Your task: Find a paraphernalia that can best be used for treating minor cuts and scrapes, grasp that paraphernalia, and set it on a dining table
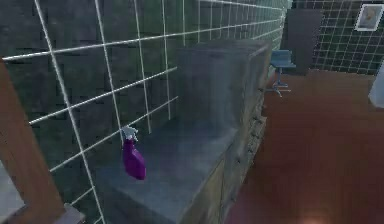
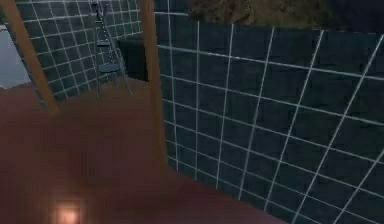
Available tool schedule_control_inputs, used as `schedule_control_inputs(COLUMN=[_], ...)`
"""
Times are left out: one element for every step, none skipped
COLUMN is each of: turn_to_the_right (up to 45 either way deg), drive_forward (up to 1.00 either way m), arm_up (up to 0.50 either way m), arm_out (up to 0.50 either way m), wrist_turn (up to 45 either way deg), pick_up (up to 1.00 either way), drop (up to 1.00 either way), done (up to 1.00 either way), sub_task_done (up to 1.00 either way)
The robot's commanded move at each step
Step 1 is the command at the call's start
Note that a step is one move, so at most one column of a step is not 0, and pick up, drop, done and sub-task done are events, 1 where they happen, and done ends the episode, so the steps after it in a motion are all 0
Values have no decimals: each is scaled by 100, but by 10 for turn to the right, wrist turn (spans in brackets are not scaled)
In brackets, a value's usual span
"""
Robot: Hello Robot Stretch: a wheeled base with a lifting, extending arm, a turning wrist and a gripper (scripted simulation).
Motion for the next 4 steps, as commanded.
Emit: schedule_control_inputs(turn_to_the_right=[300,0,240,0], drive_forward=[0,15,0,100], arm_up=[0,0,0,0], arm_out=[0,0,0,0], wrist_turn=[0,0,0,0], pick_up=[0,0,0,0], drop=[0,0,0,0], done=[0,0,0,0], sub_task_done=[0,0,0,0])
